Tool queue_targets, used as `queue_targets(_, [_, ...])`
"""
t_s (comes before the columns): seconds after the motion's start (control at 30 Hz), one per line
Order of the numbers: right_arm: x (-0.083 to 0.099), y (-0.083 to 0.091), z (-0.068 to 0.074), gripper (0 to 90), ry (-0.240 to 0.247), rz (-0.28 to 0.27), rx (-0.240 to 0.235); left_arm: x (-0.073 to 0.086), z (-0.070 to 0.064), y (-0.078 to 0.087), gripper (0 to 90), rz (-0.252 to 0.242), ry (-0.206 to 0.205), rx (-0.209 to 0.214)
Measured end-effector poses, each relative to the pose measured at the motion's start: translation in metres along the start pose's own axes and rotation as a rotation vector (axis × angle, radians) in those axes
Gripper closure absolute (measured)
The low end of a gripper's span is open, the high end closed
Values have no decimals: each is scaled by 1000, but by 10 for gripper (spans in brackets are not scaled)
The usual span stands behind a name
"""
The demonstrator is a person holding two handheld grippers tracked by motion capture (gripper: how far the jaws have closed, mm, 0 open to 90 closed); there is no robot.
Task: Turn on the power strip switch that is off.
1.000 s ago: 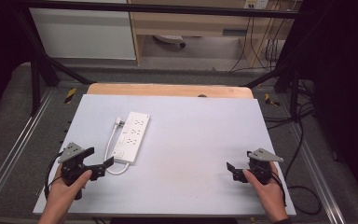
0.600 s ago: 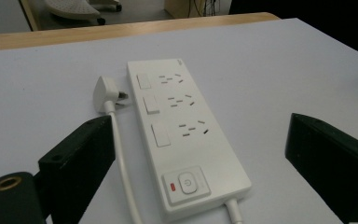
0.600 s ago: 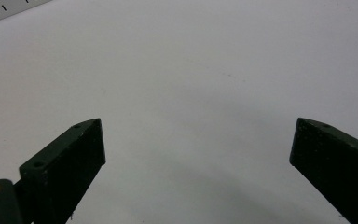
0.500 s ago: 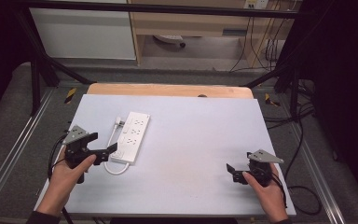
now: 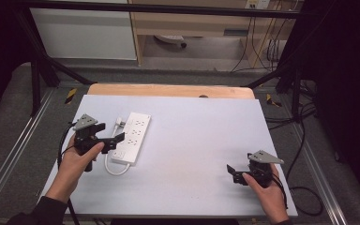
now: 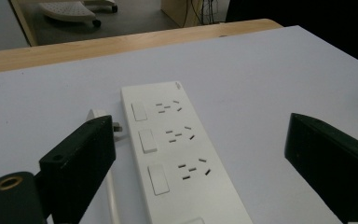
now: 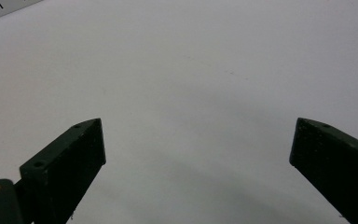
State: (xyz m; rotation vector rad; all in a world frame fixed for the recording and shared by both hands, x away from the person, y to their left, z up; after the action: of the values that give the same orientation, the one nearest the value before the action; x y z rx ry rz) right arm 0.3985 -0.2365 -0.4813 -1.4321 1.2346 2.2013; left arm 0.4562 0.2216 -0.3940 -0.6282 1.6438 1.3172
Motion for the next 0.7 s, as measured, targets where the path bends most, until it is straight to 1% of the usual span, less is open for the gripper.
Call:
queue_targets(0.17, [0, -1, 1, 39, 1, 6, -4, -4, 2, -3, 86, -6, 6, -8])
queue_targets(0.2, [0, -1, 0, 38, -4, 5, -5, -4, 3, -6, 86, 3, 0, -14])
queue_targets(0.3, [0, 0, 1, 38, -11, -2, -6, -7, 4, -11, 86, 5, 6, -22])
queue_targets(0.37, [0, 0, 0, 38, -8, -1, -4, -9, 4, -13, 87, 5, 3, -27])
queue_targets(0.53, [0, 0, 1, 38, -7, -1, -2, -12, 4, -17, 86, 10, 3, -24])
queue_targets(0.63, [0, 0, 0, 38, -11, -1, -2, -15, 7, -20, 87, 18, 8, -37])
queue_targets(0.7, [0, 0, 1, 38, -11, -1, -5, -16, 9, -22, 92, 20, 17, -35])
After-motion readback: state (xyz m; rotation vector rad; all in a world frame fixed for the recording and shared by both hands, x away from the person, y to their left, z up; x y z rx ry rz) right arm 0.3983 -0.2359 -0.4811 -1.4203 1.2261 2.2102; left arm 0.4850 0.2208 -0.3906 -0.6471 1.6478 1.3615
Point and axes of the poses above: each handheld gripper's, and its own axes: y roughly backward along the jaws, x roughly out of its underside, z roughly to its left, the point moved 7 cm from there along -y, roughly forward along the jaws, and after that the axes turned 14 degrees about -x, right-handed, at the moved point
